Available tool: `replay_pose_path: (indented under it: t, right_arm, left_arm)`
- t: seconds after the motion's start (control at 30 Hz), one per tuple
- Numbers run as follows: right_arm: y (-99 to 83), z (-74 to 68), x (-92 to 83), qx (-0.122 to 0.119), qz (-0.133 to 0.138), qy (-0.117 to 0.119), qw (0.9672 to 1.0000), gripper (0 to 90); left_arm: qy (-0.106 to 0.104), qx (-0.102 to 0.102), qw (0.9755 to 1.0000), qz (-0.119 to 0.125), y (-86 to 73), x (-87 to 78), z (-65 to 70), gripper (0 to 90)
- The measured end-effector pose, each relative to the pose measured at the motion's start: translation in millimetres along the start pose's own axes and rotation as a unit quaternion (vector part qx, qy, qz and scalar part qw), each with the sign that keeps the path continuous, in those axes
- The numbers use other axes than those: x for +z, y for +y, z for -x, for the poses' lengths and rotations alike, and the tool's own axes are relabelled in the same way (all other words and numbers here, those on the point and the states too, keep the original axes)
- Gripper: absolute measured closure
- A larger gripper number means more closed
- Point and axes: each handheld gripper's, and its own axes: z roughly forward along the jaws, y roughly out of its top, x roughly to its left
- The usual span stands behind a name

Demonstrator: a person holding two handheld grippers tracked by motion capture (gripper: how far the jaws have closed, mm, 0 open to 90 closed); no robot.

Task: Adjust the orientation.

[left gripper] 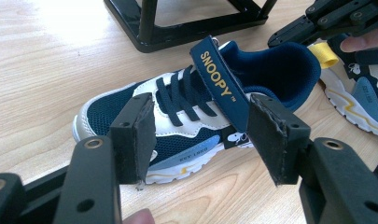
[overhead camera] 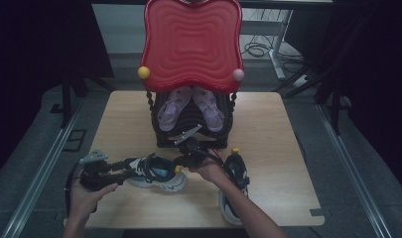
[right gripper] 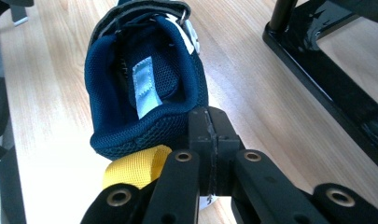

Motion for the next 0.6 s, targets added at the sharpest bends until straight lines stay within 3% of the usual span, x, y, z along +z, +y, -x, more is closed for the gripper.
replay_pose_path:
  t: [0.6]
  right_arm:
    - [-6.0,-11.5,-0.7,-0.003,0.003,0.013,0.9999,90.0]
  left_arm:
    - [0.004,-0.004,1.0000,0.001,-1.3,-1.8,-3.4,42.2]
